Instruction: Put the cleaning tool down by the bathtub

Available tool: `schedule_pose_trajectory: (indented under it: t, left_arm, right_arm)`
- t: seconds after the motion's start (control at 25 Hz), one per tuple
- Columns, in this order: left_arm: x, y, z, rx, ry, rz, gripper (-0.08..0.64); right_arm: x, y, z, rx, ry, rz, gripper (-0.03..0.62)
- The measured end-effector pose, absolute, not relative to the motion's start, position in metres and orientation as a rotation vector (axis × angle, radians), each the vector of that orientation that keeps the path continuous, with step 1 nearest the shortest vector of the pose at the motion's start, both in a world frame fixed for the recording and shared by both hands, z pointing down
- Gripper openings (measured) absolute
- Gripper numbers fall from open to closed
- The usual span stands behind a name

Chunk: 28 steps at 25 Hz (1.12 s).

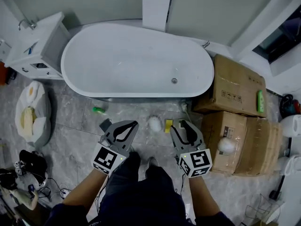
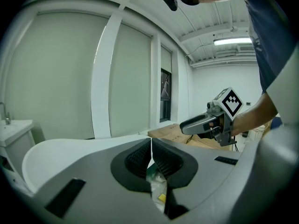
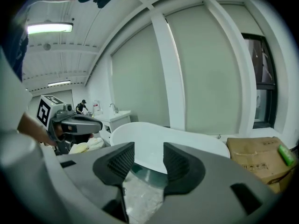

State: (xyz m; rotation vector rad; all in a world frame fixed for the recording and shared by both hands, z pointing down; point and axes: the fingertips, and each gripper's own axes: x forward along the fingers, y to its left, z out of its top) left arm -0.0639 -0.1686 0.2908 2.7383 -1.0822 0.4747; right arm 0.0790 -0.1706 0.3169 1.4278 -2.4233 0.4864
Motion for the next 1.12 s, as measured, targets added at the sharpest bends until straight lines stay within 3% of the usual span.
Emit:
schedule_pose_trajectory:
  t: [0.6, 1.12]
  left_arm:
    - [-0.057, -0.159, 0.185, 2.825, -1.151, 0.275, 0.032]
    - [-0.053, -0.143, 0.162, 2.855, -1.171, 0.233, 0.032]
  right_arm:
    - [0.068, -0.148, 0.199, 1.482, -2.57, 0.319, 0.189]
    - [0.061, -0.13, 0.175, 1.45, -2.613, 0.27, 0.151]
